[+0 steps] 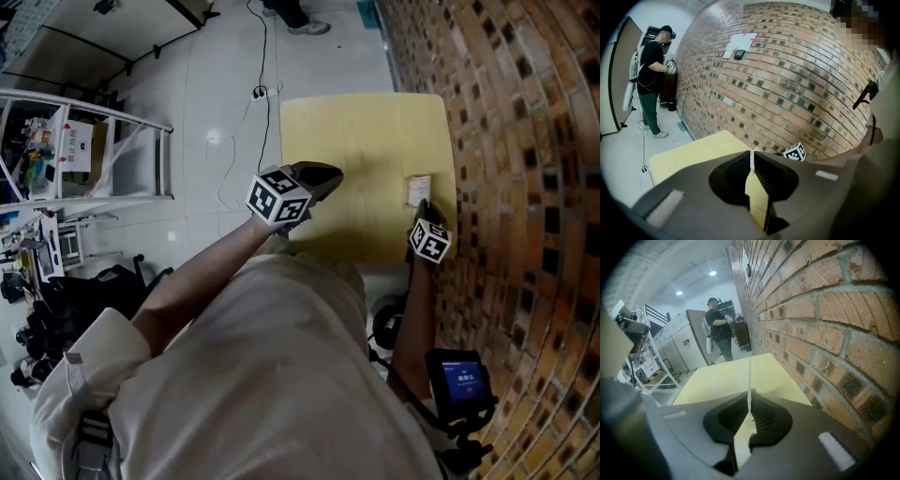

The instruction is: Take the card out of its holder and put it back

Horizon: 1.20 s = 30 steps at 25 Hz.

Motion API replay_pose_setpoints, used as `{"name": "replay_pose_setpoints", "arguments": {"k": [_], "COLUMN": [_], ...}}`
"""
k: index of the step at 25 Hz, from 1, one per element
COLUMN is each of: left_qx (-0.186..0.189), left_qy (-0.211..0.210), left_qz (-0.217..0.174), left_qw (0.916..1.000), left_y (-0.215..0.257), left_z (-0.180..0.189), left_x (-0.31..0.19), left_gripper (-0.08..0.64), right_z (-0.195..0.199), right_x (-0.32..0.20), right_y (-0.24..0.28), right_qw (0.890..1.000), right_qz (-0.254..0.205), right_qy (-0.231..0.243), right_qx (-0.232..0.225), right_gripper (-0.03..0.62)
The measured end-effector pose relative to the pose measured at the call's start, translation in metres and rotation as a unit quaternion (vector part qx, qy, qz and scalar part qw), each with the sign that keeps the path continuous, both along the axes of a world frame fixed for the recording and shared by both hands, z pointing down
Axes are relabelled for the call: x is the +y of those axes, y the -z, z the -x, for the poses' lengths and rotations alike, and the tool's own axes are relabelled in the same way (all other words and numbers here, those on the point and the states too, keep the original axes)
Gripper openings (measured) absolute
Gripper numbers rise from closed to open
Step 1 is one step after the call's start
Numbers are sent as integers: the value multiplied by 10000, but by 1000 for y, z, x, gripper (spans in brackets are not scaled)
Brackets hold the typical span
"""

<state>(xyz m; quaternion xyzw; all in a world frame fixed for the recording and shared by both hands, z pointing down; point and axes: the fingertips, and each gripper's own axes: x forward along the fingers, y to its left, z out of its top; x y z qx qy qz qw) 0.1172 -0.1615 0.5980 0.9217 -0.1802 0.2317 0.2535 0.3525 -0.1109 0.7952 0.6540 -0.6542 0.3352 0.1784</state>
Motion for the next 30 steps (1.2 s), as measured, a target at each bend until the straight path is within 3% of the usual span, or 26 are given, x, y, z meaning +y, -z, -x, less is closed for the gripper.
{"name": "replay_pose_setpoints", "arguments": {"k": [18, 30], "left_qx": [531, 1029], "left_qy": [-208, -855], "left_qz": [-231, -849], "left_qw": [9981, 9874], "left_y": [38, 102], "left_z": [-3, -1], "left_x": [-3, -31], "left_gripper": [49, 48], "right_z": [-12, 13], "right_x": [21, 62], "right_y": [125, 268], "right_qw": [9950, 9779], "right_qz": [-855, -1676], "right_qy": [-408, -1145], "right_qx": [326, 499], "right_gripper": [14, 14]}}
